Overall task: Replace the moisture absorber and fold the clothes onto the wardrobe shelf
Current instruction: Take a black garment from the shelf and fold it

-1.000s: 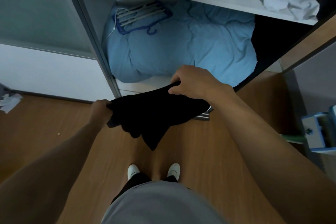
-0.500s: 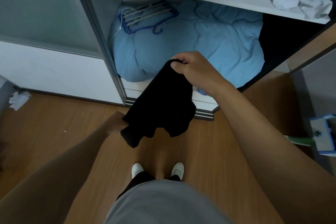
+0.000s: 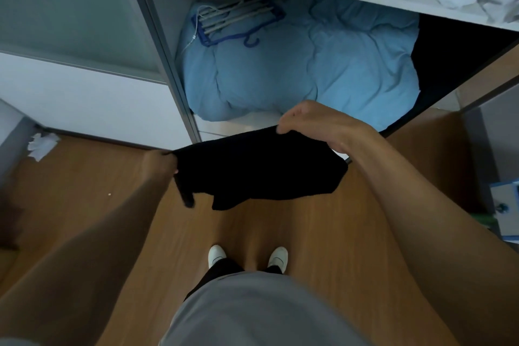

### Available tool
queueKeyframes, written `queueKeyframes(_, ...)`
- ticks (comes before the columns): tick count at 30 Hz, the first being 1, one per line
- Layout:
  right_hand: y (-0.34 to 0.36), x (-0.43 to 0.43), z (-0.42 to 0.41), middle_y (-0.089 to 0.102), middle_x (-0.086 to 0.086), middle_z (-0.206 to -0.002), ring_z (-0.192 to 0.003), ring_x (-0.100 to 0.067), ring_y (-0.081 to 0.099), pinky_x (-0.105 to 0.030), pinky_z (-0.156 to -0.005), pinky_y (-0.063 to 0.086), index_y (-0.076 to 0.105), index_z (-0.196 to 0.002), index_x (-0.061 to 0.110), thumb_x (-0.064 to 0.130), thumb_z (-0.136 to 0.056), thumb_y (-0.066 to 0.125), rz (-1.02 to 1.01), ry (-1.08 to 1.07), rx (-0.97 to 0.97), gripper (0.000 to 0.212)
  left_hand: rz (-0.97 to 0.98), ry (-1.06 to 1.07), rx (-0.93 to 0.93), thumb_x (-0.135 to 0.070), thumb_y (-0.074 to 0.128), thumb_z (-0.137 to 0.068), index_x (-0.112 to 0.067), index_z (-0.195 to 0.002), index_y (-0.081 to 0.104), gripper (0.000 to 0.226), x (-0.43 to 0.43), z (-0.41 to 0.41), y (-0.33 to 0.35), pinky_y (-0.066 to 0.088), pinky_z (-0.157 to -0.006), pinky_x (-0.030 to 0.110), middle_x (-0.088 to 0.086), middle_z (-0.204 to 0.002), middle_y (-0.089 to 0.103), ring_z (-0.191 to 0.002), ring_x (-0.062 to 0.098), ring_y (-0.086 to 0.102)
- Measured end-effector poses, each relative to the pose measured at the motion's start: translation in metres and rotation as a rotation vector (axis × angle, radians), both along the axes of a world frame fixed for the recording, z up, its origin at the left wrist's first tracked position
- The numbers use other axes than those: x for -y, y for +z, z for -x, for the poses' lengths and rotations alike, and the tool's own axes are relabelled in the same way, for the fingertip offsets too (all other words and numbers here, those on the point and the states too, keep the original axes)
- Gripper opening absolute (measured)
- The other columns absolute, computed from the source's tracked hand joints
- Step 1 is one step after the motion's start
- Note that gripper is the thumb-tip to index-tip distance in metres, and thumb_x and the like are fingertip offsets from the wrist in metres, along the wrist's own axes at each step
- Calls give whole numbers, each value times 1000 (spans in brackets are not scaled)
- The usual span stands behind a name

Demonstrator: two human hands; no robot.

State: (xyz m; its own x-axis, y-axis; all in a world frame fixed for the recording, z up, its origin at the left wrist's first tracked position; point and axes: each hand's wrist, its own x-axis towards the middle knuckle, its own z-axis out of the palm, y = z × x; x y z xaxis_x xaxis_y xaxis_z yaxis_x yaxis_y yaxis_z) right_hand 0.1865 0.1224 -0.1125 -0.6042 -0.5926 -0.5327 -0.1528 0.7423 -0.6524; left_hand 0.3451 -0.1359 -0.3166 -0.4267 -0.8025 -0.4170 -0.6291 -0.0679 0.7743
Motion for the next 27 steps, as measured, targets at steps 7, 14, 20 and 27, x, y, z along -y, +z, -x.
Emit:
queueKeyframes(7, 5, 4, -6, 73, 11, -92, -81, -5, 67, -18, -68, 49, 73, -103, 29, 37, -82, 76, -344, 390, -38, 23, -22, 33, -134, -6, 42, -72, -7, -67, 57, 16, 10, 20, 22, 49, -66, 40, 15, -73, 56, -72, 28, 55)
queueKeyframes(14, -2, -2, -5, 69, 11, -83, -77, -7, 63, -18, -64, 45, 69, -75, 37, 11, -87, 68, -280, 381, 23, 28, 35, -63, -157, 0, 39, -76, -3, -69, 57, 20, -1, 29, 29, 45, -59, 34, 12, -70, 53, -68, 24, 52)
queueKeyframes(20, -11, -9, -5, 60, 10, -53, -57, -10, 56, -23, -57, 41, 68, -50, 29, -1, -72, 55, -147, 179, 51, 39, -9, -54, -192, 1, 37, -80, -8, -62, 53, 25, -16, 42, 31, 43, -56, 31, 9, -66, 50, -65, 21, 50)
queueKeyframes(27, -13, -10, -9, 66, 18, -93, -93, -6, 62, -29, -85, 45, 68, -103, 36, 94, -49, 53, -203, 167, 36, 81, 24, -181, -221, -4, 41, -82, 8, -81, 62, 24, -30, 63, 43, 42, -63, 35, 15, -75, 56, -69, 24, 54)
